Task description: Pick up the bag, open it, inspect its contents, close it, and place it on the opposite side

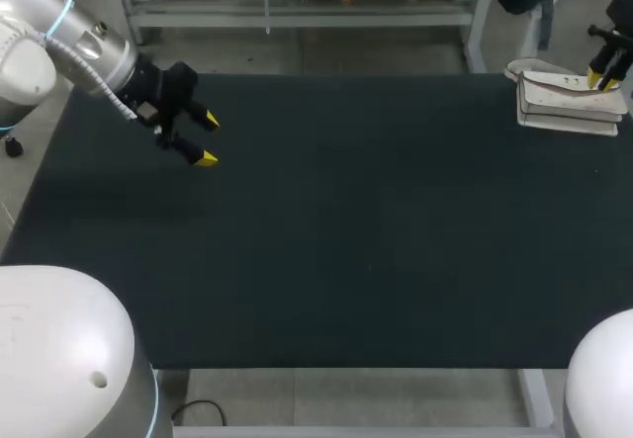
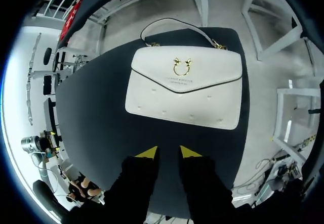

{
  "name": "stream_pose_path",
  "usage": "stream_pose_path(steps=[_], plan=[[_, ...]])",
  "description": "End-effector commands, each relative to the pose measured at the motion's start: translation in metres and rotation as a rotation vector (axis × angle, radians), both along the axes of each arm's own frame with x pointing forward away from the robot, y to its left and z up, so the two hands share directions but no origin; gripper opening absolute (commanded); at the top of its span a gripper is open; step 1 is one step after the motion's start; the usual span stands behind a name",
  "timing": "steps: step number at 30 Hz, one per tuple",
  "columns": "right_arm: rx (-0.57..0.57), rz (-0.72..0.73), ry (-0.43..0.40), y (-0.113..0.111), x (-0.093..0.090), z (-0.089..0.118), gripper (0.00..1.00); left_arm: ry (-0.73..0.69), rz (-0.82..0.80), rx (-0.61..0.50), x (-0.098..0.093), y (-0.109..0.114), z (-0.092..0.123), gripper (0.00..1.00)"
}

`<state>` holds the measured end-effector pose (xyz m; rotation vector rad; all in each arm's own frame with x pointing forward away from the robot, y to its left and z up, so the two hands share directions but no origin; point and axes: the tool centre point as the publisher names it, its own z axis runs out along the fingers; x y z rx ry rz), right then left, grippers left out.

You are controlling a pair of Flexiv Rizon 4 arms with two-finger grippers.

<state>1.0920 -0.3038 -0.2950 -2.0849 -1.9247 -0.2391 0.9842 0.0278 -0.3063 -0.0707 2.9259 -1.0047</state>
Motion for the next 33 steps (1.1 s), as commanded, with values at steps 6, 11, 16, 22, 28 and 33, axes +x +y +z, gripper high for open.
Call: stream_pose_path(steps=[6, 11, 16, 22, 28, 33], plan=[[0.086, -0.12, -0.089, -0.034, -0.006, -0.007, 1.0, -0.002, 0.001, -0.002, 0.0, 0.0, -0.001, 1.0], [0.156, -0.181, -0.087, -0.054, -0.002, -0.013, 1.0, -0.002, 0.001, -0.002, 0.0, 0.0, -0.001, 1.0], [0.215, -0.231, -0.068, -0.068, 0.002, -0.025, 1.0, -0.002, 0.001, -0.002, 0.0, 0.0, -0.001, 1.0], [0.268, -0.259, -0.048, -0.077, 0.008, -0.038, 1.0, -0.002, 0.001, -0.002, 0.0, 0.0, -0.001, 1.0], [0.303, -0.275, -0.028, -0.082, 0.014, -0.05, 1.0, -0.002, 0.001, -0.002, 0.0, 0.0, -0.001, 1.0], [0.371, -0.304, -0.014, -0.087, 0.02, -0.062, 1.0, -0.002, 0.001, -0.002, 0.0, 0.0, -0.001, 1.0]])
